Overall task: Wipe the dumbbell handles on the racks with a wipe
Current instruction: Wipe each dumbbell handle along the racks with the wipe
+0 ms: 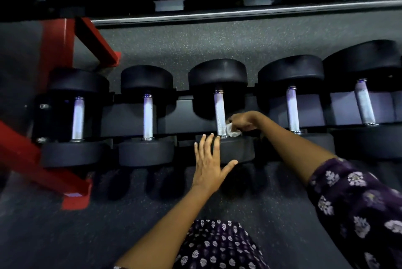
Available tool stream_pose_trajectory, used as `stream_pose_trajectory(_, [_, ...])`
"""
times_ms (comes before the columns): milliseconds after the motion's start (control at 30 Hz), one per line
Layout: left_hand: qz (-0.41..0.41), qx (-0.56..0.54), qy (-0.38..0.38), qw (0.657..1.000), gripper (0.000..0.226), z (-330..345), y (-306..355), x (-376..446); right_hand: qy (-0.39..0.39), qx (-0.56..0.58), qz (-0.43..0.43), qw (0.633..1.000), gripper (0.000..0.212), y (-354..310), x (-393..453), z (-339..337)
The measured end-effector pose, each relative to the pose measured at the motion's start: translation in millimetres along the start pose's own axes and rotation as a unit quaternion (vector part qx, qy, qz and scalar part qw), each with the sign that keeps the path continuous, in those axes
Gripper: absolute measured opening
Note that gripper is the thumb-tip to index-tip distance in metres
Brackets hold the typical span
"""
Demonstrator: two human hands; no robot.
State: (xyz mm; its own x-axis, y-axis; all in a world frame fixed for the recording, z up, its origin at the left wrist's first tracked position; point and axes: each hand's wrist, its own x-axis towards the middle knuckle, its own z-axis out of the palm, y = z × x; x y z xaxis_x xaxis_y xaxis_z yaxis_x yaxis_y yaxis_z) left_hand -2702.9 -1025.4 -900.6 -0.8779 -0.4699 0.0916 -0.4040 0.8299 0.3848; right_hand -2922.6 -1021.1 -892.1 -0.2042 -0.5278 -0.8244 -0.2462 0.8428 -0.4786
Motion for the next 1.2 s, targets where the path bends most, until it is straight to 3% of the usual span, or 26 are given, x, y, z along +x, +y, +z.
stream_pose_trajectory(133, [0.002,-0.001,-0.002,1.000,0.080,-0.2,-3.1,0.8,0.034,-0.024,-0.016,0.999,0.018,-15.7,-8.3,11.1])
stream_pose_trajectory(333, [0.000,0.005,-0.002,1.000,0.081,-0.3,-1.4,2.4,0.114,0.009,-0.050,0.992,0.017,3.9,-18.9,2.0])
stream_pose_trajectory(433, [0.004,0.000,0.003,1.000,0.081,-0.7,-2.2,1.4,0.253,0.070,-0.089,0.961,0.024,0.1,-26.7,-2.7])
stream_pose_trajectory(500, [0.003,-0.011,0.005,1.000,0.080,-0.3,-1.9,1.6,0.407,0.041,-0.157,0.899,0.004,-7.6,-33.2,0.3])
stream_pose_trajectory(533, [0.001,-0.016,0.007,1.000,0.079,0.3,-1.5,1.4,0.449,0.019,-0.178,0.876,0.009,-11.6,-36.3,5.1])
stream_pose_trajectory(600, [-0.001,-0.024,0.015,1.000,0.079,0.2,-1.5,1.1,0.431,-0.069,-0.181,0.881,0.012,-13.7,-37.0,18.8])
stream_pose_trajectory(700, [-0.003,-0.035,0.023,0.999,0.079,1.7,-2.0,-0.8,0.370,-0.180,-0.110,0.905,0.011,-5.9,-39.6,30.2])
stream_pose_trajectory(800, [-0.009,-0.041,0.034,0.999,0.079,1.5,-0.3,-0.8,0.357,-0.163,-0.103,0.914,0.015,-11.5,-43.7,22.1])
stream_pose_trajectory(967, [-0.006,-0.032,0.029,0.999,0.078,2.5,-0.5,-1.2,0.511,-0.081,-0.193,0.833,0.010,-35.8,-49.7,7.0])
stream_pose_trajectory(1033, [-0.009,-0.031,0.026,0.999,0.078,2.4,-0.7,-2.1,0.472,-0.116,-0.206,0.849,0.011,-35.5,-46.4,9.1])
stream_pose_trajectory(1100, [-0.011,-0.029,0.023,0.999,0.078,1.8,0.2,-1.3,0.380,-0.168,-0.207,0.885,0.016,-29.8,-39.6,20.9])
stream_pose_trajectory(1200, [-0.011,-0.031,0.023,0.999,0.078,0.0,1.2,-1.1,0.349,-0.178,-0.224,0.893,0.018,-24.6,-35.5,33.2])
